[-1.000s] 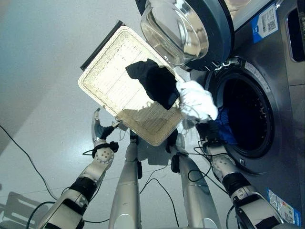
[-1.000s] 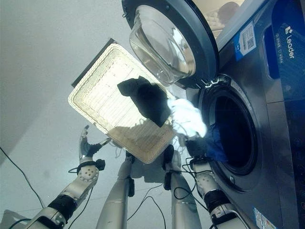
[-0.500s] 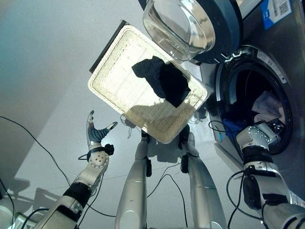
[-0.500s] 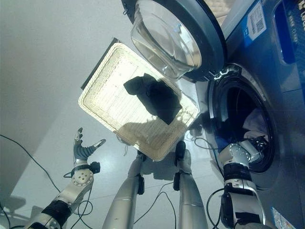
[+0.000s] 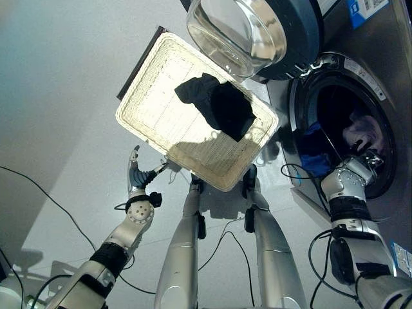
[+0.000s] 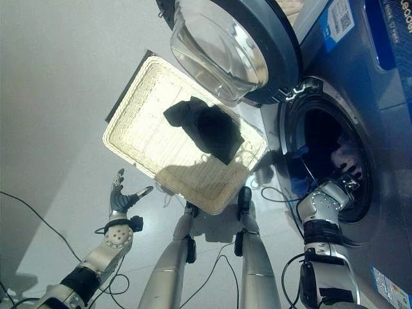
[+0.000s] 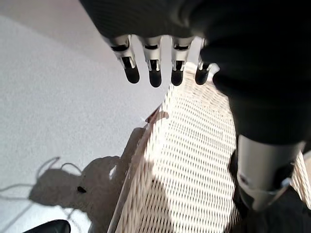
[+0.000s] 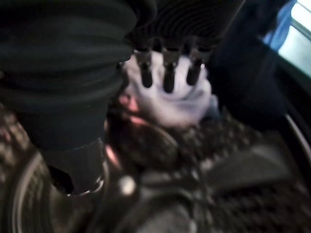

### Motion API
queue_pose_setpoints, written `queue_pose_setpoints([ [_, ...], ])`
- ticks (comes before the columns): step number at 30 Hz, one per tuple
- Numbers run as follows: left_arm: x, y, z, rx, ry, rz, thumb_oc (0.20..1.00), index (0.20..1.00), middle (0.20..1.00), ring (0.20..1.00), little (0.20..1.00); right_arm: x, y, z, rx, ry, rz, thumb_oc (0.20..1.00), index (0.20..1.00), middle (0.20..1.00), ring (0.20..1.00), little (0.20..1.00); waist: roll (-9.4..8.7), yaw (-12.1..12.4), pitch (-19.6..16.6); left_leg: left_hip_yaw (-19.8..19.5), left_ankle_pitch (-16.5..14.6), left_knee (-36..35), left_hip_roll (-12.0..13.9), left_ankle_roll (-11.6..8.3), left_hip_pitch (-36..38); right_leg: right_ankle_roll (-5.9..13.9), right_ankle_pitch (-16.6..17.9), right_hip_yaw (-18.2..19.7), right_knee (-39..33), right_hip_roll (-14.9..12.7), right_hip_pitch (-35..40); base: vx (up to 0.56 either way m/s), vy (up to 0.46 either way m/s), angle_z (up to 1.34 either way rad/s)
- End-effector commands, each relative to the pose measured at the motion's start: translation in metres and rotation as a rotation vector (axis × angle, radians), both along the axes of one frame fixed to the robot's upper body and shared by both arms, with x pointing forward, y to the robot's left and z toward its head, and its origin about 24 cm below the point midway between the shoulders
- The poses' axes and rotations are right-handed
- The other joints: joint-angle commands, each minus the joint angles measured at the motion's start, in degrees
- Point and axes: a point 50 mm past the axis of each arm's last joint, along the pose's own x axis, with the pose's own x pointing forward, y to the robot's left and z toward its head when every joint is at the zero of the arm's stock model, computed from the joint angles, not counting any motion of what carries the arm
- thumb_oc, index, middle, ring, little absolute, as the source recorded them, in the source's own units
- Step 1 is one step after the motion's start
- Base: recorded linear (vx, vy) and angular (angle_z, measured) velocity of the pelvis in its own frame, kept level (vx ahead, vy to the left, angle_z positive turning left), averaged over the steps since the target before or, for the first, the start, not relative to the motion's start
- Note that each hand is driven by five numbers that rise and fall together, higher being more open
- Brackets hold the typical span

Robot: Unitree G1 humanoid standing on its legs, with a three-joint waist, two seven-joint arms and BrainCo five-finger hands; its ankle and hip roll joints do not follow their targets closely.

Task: Put the clothes into the washing machine.

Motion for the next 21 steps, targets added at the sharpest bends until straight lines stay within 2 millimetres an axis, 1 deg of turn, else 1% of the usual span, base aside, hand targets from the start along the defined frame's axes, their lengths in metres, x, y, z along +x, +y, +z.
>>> queue_pose_setpoints([
  [1,0.004,-0.001,0.017,0.118,-0.105,0.031,1.000,1.000,1.000,1.000,1.000,-0.020,-0.028,0.016,-0.524,0.265,-0.106,1.000,1.000,1.000,1.000,1.000,0.07,-2.3,-1.4,0.6,-7.1,5.4,-4.5,0.87,-0.9,4.10,6.5,-4.7,-9.7,0.2,4.2,-0.01,0.003,0.05],
  [2,0.006,-0.001,0.019,0.129,-0.112,0.034,1.000,1.000,1.000,1.000,1.000,-0.019,-0.026,0.019,-0.576,0.305,-0.108,1.000,1.000,1.000,1.000,1.000,0.05,-2.3,-1.4,0.7,-6.9,5.3,-4.4,0.86,-1.2,4.10,6.7,-4.7,-9.8,0.2,3.9,-0.03,-0.001,0.05],
  [3,0.008,0.000,0.023,0.153,-0.126,0.039,1.000,1.000,1.000,1.000,1.000,-0.017,-0.024,0.016,-0.684,0.383,-0.093,1.000,1.000,1.000,1.000,1.000,-0.03,-2.2,-1.4,0.8,-6.8,5.2,-4.3,0.72,-1.3,4.20,6.7,-4.8,-9.7,0.2,3.7,0.00,0.000,0.00],
  [4,0.008,0.002,0.024,0.171,-0.133,0.044,1.000,1.000,1.000,1.000,1.000,-0.018,-0.026,0.009,-0.740,0.435,-0.078,1.000,1.000,1.000,1.000,1.000,-0.08,-2.2,-1.4,0.8,-7.1,5.2,-4.3,0.59,-0.9,4.34,6.4,-4.8,-9.7,0.3,4.0,0.00,0.000,0.00],
  [5,0.010,0.003,0.028,0.187,-0.149,0.049,1.000,1.000,1.000,1.000,1.000,-0.017,-0.027,0.005,-0.782,0.461,-0.066,1.000,1.000,1.000,1.000,1.000,-0.23,-2.2,-1.4,0.9,-6.7,5.2,-4.3,0.56,-1.7,4.33,6.9,-4.8,-9.8,0.2,3.3,0.00,0.000,0.00],
  [6,0.011,0.004,0.030,0.204,-0.157,0.054,1.000,1.000,1.000,1.000,1.000,-0.018,-0.027,0.001,-0.804,0.479,-0.053,1.000,1.000,1.000,1.000,1.000,-0.34,-2.2,-1.4,1.0,-6.7,5.2,-4.3,0.53,-1.7,4.38,7.0,-4.9,-9.8,0.2,3.2,0.00,0.000,0.00],
  [7,0.011,0.007,0.032,0.247,-0.172,0.074,1.000,1.000,1.000,1.000,1.000,-0.017,-0.027,-0.008,-0.845,0.500,-0.006,1.000,1.000,1.000,1.000,1.000,-0.54,-2.2,-1.4,1.0,-6.6,5.2,-4.2,0.45,-1.8,4.47,7.1,-5.0,-9.8,0.2,3.1,0.00,0.000,0.00],
  [8,0.012,0.008,0.032,0.258,-0.176,0.083,1.000,1.000,1.000,1.000,1.000,-0.017,-0.027,-0.011,-0.862,0.508,0.010,1.000,1.000,1.000,1.000,1.000,-0.59,-2.2,-1.4,1.1,-6.6,5.2,-4.2,0.42,-1.8,4.48,7.1,-5.0,-9.8,0.2,3.0,0.00,0.000,0.00],
  [9,0.013,0.012,0.035,0.307,-0.185,0.120,1.000,1.000,1.000,1.000,1.000,-0.016,-0.023,-0.020,-0.917,0.539,0.069,1.000,1.000,1.000,1.000,1.000,-0.78,-2.3,-1.4,1.2,-6.6,5.2,-4.2,0.37,-1.9,4.52,7.2,-5.0,-9.7,0.3,2.8,0.00,0.000,0.00],
  [10,0.013,0.013,0.035,0.324,-0.183,0.133,1.000,1.000,1.000,1.000,1.000,-0.015,-0.019,-0.025,-0.937,0.552,0.096,1.000,1.000,1.000,1.000,1.000,-0.84,-2.4,-1.4,1.3,-7.0,5.2,-4.1,0.30,-1.3,4.61,6.8,-4.9,-9.7,0.3,3.3,0.00,0.000,0.00],
  [11,0.014,0.014,0.037,0.335,-0.190,0.144,1.000,1.000,1.000,1.000,1.000,-0.013,-0.016,-0.025,-0.949,0.553,0.113,1.000,1.000,1.000,1.000,1.000,-0.92,-2.4,-1.4,1.4,-6.7,5.3,-4.1,0.33,-1.9,4.56,7.2,-4.9,-9.7,0.3,2.8,0.00,0.000,0.00],
  [12,0.015,0.016,0.038,0.358,-0.194,0.161,1.000,1.000,1.000,1.000,1.000,-0.012,-0.010,-0.031,-0.973,0.569,0.155,1.000,1.000,1.000,1.000,1.000,-1.07,-2.5,-1.4,1.5,-7.0,5.4,-4.1,0.24,-1.5,4.61,6.9,-4.8,-9.7,0.4,3.0,0.00,0.000,0.00],
  [13,0.017,0.017,0.041,0.382,-0.202,0.182,1.000,1.000,1.000,1.000,1.000,-0.010,0.000,-0.038,-1.000,0.578,0.206,1.000,1.000,1.000,1.000,1.000,-1.30,-2.8,-1.4,1.7,-7.1,5.7,-4.0,0.16,-1.7,4.54,6.9,-4.6,-9.6,0.4,2.8,0.00,0.000,0.00],
  [14,0.019,0.017,0.044,0.389,-0.208,0.194,1.000,1.000,1.000,1.000,1.000,-0.008,0.006,-0.040,-1.007,0.573,0.236,1.000,1.000,1.000,1.000,1.000,-1.40,-3.0,-1.4,1.8,-6.8,5.8,-4.0,0.16,-2.3,4.47,7.2,-4.6,-9.6,0.4,2.2,0.00,0.039,-0.01],
  [15,0.019,0.017,0.043,0.406,-0.205,0.203,1.000,1.000,1.000,1.000,1.000,-0.008,0.013,-0.047,-1.028,0.582,0.273,1.000,1.000,1.000,1.000,1.000,-1.49,-3.2,-1.4,1.8,-7.2,6.0,-3.9,0.08,-2.0,4.50,6.9,-4.4,-9.4,0.4,2.5,-0.02,0.049,0.01],
  [16,0.023,0.018,0.047,0.424,-0.214,0.216,1.000,1.000,1.000,1.000,1.000,-0.006,0.025,-0.051,-1.041,0.575,0.320,1.000,1.000,1.000,1.000,1.000,-1.63,-3.5,-1.4,2.1,-7.0,6.3,-3.9,0.07,-2.7,4.36,7.1,-4.2,-9.3,0.5,1.8,0.00,0.039,0.01],
  [17,0.023,0.018,0.047,0.424,-0.214,0.216,1.000,1.000,1.000,1.000,1.000,-0.006,0.025,-0.051,-1.041,0.575,0.320,1.000,1.000,1.000,1.000,1.000,-1.63,-3.5,-1.4,2.1,-7.0,6.3,-3.9,0.07,-2.7,4.36,7.1,-4.2,-9.3,0.5,1.8,0.00,0.068,-0.03],
  [18,0.026,0.020,0.050,0.468,-0.209,0.236,1.000,1.000,1.000,1.000,1.000,-0.007,0.043,-0.065,-1.073,0.583,0.413,1.000,1.000,1.000,1.000,1.000,-1.82,-4.0,-1.4,2.6,-7.2,6.4,-3.6,-0.04,-2.2,4.29,6.7,-3.8,-9.2,0.7,2.1,0.01,0.054,-0.06],
  [19,0.027,0.020,0.051,0.484,-0.206,0.241,1.000,1.000,1.000,1.000,1.000,-0.007,0.048,-0.068,-1.077,0.584,0.438,1.000,1.000,1.000,1.000,1.000,-1.90,-4.1,-1.4,2.7,-7.2,6.5,-3.6,-0.08,-2.3,4.25,6.7,-3.7,-9.1,0.7,2.0,0.01,0.082,-0.08],
  [20,0.031,0.020,0.054,0.512,-0.196,0.245,1.000,1.000,1.000,1.000,1.000,-0.006,0.058,-0.073,-1.089,0.588,0.484,1.000,1.000,1.000,1.000,1.000,-2.05,-4.5,-1.4,3.0,-7.1,6.6,-3.5,-0.18,-2.5,4.17,6.7,-3.6,-9.1,0.8,1.8,0.00,0.070,-0.05],
  [21,0.035,0.020,0.058,0.535,-0.189,0.252,1.000,1.000,1.000,1.000,1.000,-0.006,0.073,-0.079,-1.119,0.590,0.550,1.000,1.000,1.000,1.000,1.000,-2.28,-5.0,-1.4,3.4,-7.1,6.6,-3.3,-0.19,-2.6,4.03,6.7,-3.3,-9.0,1.0,1.5,0.00,0.076,-0.03],
])
